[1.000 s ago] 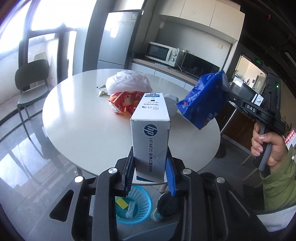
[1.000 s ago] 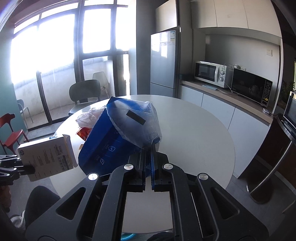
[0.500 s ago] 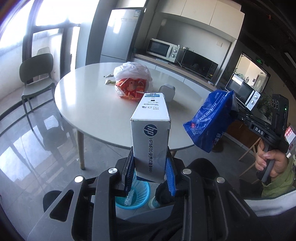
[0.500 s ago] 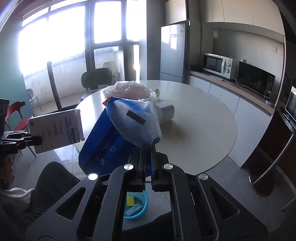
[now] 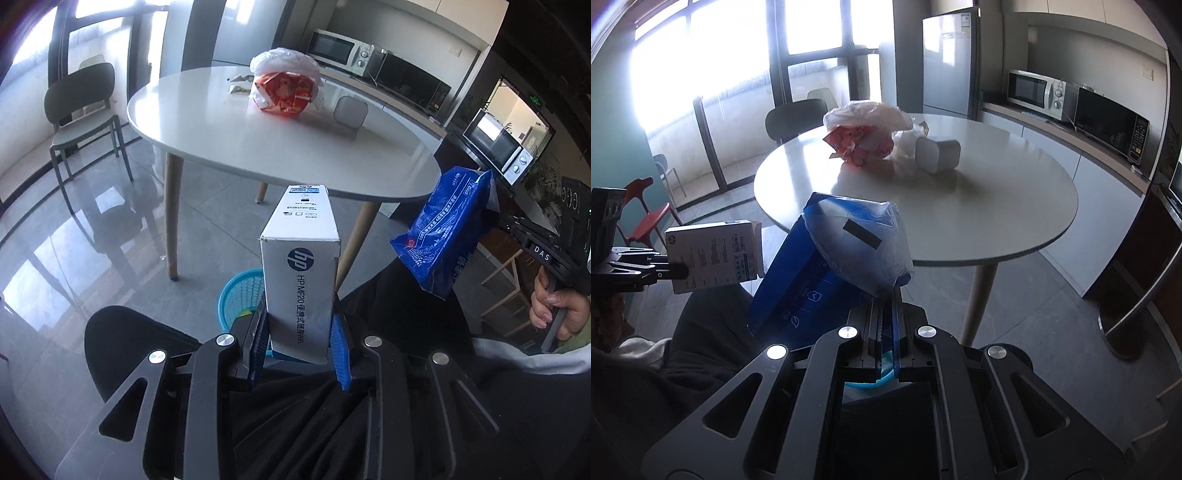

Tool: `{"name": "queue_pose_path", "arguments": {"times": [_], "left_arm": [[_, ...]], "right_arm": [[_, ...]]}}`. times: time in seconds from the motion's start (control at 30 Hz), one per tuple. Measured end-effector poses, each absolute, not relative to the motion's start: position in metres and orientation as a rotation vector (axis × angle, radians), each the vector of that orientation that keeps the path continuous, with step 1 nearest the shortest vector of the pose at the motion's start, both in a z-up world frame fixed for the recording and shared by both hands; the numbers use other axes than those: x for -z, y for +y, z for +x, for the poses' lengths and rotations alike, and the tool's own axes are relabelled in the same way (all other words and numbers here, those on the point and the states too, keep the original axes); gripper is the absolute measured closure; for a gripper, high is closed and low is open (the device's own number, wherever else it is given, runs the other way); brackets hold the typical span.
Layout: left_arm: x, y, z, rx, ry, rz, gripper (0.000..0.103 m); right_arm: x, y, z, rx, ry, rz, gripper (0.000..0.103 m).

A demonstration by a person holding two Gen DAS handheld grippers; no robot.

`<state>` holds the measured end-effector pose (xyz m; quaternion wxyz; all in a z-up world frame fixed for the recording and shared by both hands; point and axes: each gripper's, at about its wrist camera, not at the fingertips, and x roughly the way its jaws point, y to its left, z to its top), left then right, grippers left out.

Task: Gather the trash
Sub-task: 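Carry the HP box and blue bag down over the wastebasket with both tools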

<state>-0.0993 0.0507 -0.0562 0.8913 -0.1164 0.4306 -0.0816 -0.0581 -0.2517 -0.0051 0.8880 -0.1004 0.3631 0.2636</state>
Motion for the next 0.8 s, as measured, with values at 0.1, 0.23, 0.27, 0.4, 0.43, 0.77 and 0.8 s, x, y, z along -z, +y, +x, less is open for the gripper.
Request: {"name": "queue_pose_path", "arguments": {"times": [0.1,0.23,0.27,0.4,0.43,0.77,0.8], "left_arm": [[0.077,0.053,-0.092,0.171,0.943,-0.267,0.074],[0.106,0.053,-0.078,0.17,1.004,-0.295,0.074],[0.112,0.052,-0.076,0.168,1.013,-0.299,0.074],[0.134,0.054,-0.06,0.151,1.051,-0.319,0.074],[0.139,0.055,-0.056,0.148,1.061,-0.324,0.074],[0.181,0.046,-0.025,0.106,1.141,-0.35,0.074],[0.184,0.046,-0.022,0.102,1.146,-0.355,0.074]], "right_arm": [[0.024,-0.249,-0.057,-0.538,0.797,-0.219,0.1],[0.048,-0.246,-0.052,-0.551,0.843,-0.205,0.1],[0.055,-0.245,-0.05,-0.554,0.859,-0.196,0.1],[0.084,-0.241,-0.037,-0.543,0.913,-0.189,0.1],[0.091,-0.239,-0.034,-0.538,0.925,-0.185,0.1],[0.159,-0.204,0.002,-0.53,1.006,-0.186,0.1],[0.166,-0.202,0.005,-0.529,1.02,-0.185,0.1]]}}
